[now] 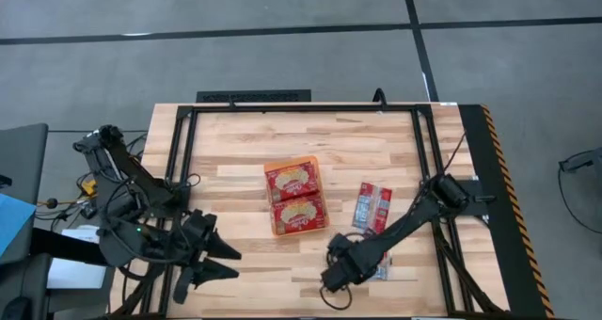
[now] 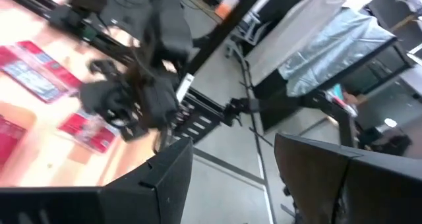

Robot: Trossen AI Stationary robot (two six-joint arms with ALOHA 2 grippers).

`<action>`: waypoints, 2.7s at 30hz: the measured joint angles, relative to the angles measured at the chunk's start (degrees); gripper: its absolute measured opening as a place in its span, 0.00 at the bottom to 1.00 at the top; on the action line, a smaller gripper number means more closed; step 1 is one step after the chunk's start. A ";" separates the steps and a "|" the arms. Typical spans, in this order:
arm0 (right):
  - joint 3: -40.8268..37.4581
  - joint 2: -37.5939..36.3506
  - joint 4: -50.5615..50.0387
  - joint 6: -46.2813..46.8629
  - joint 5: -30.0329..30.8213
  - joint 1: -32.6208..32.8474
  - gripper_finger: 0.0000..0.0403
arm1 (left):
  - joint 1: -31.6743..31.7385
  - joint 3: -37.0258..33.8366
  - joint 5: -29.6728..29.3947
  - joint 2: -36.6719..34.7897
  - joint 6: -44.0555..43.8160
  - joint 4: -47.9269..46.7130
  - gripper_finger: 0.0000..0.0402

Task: Sort popcorn bags into baskets
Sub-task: Put the red popcorn bag into the orange bin

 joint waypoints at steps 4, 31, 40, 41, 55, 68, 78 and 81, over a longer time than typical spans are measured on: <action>-5.43 -0.45 5.81 3.54 -4.00 2.08 0.16 | 0.48 0.00 -0.42 0.00 0.74 -0.45 0.51; -3.36 -1.54 37.13 -9.47 -2.12 -7.14 0.12 | -8.89 -0.29 -18.85 5.42 -41.19 -45.54 0.51; -1.87 -1.17 21.72 0.42 -0.40 -2.20 0.03 | -7.96 -0.61 -14.37 10.18 -44.88 -44.61 0.51; -2.13 -1.17 21.97 0.65 0.48 -1.64 0.03 | -7.68 -0.61 -14.31 9.99 -44.87 -43.93 0.51; -7.87 -1.17 32.19 4.73 -3.50 -0.71 0.04 | -4.47 -0.57 -14.37 8.28 -31.93 -34.07 0.51; -6.64 -2.65 42.86 -7.09 16.30 -2.84 0.08 | 0.82 -0.57 -1.28 6.85 -12.67 -12.78 0.51; 1.51 -5.20 26.85 -6.89 8.14 -1.43 0.02 | 1.37 -0.57 -9.53 3.96 18.61 11.80 0.51; 1.53 -3.77 23.02 -2.64 6.16 0.85 0.04 | 0.92 -0.55 -11.76 3.90 24.74 17.92 0.51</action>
